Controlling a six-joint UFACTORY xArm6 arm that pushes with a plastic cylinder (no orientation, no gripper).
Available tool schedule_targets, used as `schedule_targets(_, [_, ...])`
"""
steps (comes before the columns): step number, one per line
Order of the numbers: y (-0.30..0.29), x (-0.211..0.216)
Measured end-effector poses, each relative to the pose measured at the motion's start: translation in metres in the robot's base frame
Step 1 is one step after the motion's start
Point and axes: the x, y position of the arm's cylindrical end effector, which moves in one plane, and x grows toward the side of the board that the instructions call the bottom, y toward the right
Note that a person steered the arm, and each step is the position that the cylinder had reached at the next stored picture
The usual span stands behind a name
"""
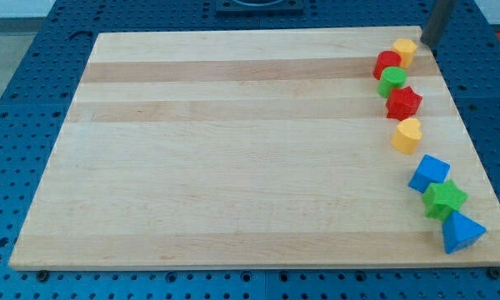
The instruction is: Move the red circle slightly left
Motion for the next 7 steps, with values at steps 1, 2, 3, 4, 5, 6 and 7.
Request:
schedule_targets(1, [0.000,0.056])
schedule_targets(2, [-0.007,0.074])
schedule_targets(3, [-0.007,0.074])
schedule_targets(4, [-0.024,0.074])
schedule_targets(5, [-0.049,0.073])
schedule_targets(6, [-0.049,0.073])
schedule_targets(7, [-0.049,0.062])
